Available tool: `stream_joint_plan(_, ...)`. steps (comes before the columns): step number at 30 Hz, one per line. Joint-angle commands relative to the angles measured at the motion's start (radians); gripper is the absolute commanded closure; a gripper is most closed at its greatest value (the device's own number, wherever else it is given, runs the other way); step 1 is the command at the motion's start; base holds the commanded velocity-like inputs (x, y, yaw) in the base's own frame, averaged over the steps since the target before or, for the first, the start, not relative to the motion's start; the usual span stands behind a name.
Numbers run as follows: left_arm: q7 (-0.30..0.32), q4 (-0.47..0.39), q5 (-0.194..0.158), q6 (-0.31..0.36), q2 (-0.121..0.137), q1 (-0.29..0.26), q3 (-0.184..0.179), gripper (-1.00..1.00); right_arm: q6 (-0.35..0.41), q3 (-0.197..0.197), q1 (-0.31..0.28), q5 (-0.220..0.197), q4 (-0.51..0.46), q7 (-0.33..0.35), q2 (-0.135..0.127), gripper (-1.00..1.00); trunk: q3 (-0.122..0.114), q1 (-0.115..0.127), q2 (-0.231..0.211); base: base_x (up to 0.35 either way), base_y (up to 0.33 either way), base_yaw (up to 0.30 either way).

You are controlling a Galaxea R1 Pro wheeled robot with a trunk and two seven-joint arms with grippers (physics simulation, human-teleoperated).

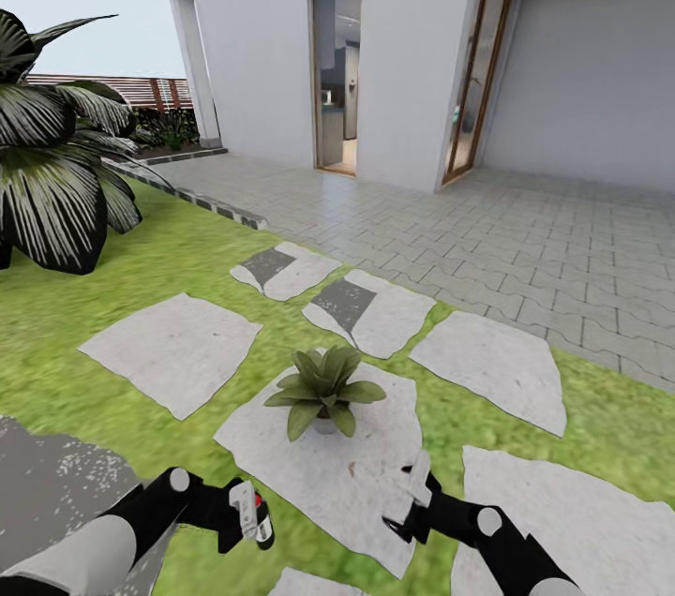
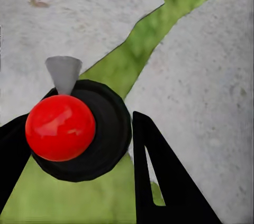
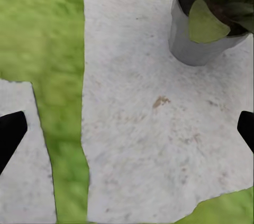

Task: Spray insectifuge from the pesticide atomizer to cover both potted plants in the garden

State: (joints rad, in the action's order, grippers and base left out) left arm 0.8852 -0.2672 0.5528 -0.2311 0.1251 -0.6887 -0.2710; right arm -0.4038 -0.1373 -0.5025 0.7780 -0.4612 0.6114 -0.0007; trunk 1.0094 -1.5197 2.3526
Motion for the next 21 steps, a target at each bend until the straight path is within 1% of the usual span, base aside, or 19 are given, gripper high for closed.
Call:
stream_joint_plan(1, 0.008, -0.014, 0.013, 0.005, 0.000, 0.000, 0.004, 1.00, -0.006, -0.008, -0.001, 0.008, -0.001, 0.014, 0.002, -1.00, 0.001, 0.000, 0.000, 0.000, 0.000, 0.000)
stream_joint_plan(5, 0.015, -0.033, 0.011, 0.016, -0.001, 0.001, 0.007, 1.00, -0.006, -0.007, -0.001, 0.007, 0.001, 0.022, 0.007, -1.00, 0.001, 0.000, 0.000, 0.000, 0.000, 0.000)
stream_joint_plan(7, 0.014, -0.036, 0.013, 0.018, -0.018, 0.005, 0.007, 1.00, -0.006, -0.004, -0.001, 0.007, 0.003, 0.028, 0.012, -1.00, 0.001, 0.000, 0.000, 0.000, 0.000, 0.000)
stream_joint_plan(8, 0.014, -0.036, 0.014, 0.018, -0.027, 0.007, 0.007, 1.00, -0.005, 0.003, -0.001, 0.007, 0.003, 0.040, 0.013, -1.00, 0.001, 0.000, 0.000, 0.000, 0.000, 0.000)
stream_joint_plan(10, 0.013, -0.036, 0.014, 0.018, -0.040, 0.008, 0.006, 1.00, -0.004, 0.034, -0.001, 0.006, 0.002, 0.082, 0.022, -1.00, 0.001, 0.000, 0.000, 0.000, 0.000, 0.000)
stream_joint_plan(11, 0.013, -0.036, 0.015, 0.018, -0.045, 0.008, 0.006, 1.00, -0.004, 0.044, -0.001, 0.006, 0.001, 0.094, 0.025, -1.00, 0.001, 0.000, 0.000, 0.000, 0.000, 0.000)
stream_joint_plan(12, 0.013, -0.036, 0.016, 0.018, -0.049, 0.008, 0.006, 1.00, -0.004, 0.051, -0.001, 0.006, 0.000, 0.103, 0.028, 1.00, 0.001, 0.000, 0.000, 0.000, 0.000, 0.000)
stream_joint_plan(14, 0.011, -0.036, 0.016, 0.018, -0.059, 0.008, 0.006, 1.00, -0.004, 0.060, -0.002, 0.006, 0.000, 0.117, 0.034, 1.00, 0.001, 0.000, 0.000, 0.000, 0.000, 0.000)
stream_joint_plan(17, 0.009, -0.036, 0.016, 0.018, -0.074, 0.008, 0.006, 1.00, -0.004, 0.064, -0.002, 0.006, 0.000, 0.137, 0.038, 1.00, 0.001, 0.000, 0.000, 0.000, 0.000, 0.000)
stream_joint_plan(21, 0.009, -0.036, 0.016, 0.017, -0.091, 0.009, 0.006, 1.00, -0.004, 0.065, -0.002, 0.006, -0.002, 0.174, 0.054, 1.00, 0.001, 0.000, 0.000, 0.000, 0.000, 0.000)
